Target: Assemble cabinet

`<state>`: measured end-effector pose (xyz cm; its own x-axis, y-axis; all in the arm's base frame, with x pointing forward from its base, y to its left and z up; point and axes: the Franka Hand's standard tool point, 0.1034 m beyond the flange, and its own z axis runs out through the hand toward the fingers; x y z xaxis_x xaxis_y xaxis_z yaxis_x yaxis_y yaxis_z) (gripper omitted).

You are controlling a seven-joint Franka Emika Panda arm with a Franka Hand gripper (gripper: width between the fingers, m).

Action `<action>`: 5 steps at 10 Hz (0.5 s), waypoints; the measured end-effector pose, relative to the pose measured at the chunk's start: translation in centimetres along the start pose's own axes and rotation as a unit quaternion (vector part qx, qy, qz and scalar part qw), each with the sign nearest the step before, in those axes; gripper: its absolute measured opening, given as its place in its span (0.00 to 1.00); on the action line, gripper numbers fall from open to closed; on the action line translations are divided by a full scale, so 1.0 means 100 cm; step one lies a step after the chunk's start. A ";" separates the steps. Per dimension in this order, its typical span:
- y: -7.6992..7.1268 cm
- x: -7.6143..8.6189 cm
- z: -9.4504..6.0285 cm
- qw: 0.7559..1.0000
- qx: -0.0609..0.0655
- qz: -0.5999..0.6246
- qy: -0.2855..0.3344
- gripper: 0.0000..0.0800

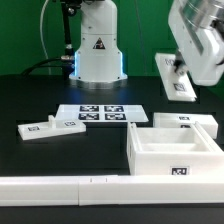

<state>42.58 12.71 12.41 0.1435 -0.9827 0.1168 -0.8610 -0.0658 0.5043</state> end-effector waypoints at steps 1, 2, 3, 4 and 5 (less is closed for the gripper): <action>-0.004 0.012 -0.014 0.999 -0.033 0.002 0.002 0.08; -0.014 0.010 -0.014 1.000 -0.027 0.003 0.003 0.08; -0.014 0.007 -0.014 1.000 -0.015 0.000 0.002 0.08; -0.013 0.007 -0.014 1.000 -0.016 -0.001 0.002 0.08; -0.018 0.005 -0.014 1.000 -0.001 -0.002 0.001 0.08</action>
Offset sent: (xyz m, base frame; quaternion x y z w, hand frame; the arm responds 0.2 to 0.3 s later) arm 0.0000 0.0000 0.0000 0.0000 0.0000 0.0000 1.0000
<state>44.88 12.56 12.79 0.1478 -0.9821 0.1165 -0.8592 -0.0692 0.5069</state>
